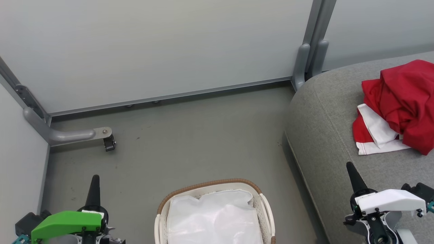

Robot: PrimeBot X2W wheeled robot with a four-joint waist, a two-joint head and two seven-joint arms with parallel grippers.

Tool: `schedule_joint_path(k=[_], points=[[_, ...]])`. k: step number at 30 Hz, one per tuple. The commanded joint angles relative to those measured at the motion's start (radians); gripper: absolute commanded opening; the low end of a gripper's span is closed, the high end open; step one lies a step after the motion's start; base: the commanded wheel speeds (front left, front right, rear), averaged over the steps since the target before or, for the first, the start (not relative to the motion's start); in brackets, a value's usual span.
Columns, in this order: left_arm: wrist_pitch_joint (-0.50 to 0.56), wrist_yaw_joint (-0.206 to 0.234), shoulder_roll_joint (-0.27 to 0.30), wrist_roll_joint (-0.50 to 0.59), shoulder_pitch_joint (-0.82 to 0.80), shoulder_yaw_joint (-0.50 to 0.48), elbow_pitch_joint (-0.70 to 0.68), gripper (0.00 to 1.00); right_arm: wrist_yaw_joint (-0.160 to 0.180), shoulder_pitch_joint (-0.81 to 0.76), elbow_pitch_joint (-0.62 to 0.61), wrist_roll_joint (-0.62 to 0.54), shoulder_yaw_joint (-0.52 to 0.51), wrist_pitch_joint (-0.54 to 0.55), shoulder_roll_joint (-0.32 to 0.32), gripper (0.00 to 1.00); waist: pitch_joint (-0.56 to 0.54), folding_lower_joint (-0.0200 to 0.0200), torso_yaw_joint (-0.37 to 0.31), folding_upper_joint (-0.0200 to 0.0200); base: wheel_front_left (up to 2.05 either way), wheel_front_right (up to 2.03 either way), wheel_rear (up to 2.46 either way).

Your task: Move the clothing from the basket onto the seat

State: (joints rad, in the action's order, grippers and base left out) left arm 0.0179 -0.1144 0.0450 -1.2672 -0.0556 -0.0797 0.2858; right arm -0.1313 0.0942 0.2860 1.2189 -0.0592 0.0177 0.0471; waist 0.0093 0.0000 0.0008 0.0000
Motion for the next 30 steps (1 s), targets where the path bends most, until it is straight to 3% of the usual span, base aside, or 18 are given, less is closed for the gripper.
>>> schedule_joint_path(k=[1,30], points=[[0.006,-0.006,0.006,-0.024,-0.025,-0.005,-0.012,0.0,0.001,0.018,-0.012,0.026,-0.007,0.008,0.005,0.0,0.0,0.0,0.0,0.0,0.0,0.0,0.0],[0.068,-0.015,0.008,-0.24,-0.051,-0.027,-0.033,0.0,0.001,0.019,-0.033,0.273,-0.041,0.07,0.005,0.0,-0.004,0.0,0.0,0.0,0.0,0.0,0.0]])
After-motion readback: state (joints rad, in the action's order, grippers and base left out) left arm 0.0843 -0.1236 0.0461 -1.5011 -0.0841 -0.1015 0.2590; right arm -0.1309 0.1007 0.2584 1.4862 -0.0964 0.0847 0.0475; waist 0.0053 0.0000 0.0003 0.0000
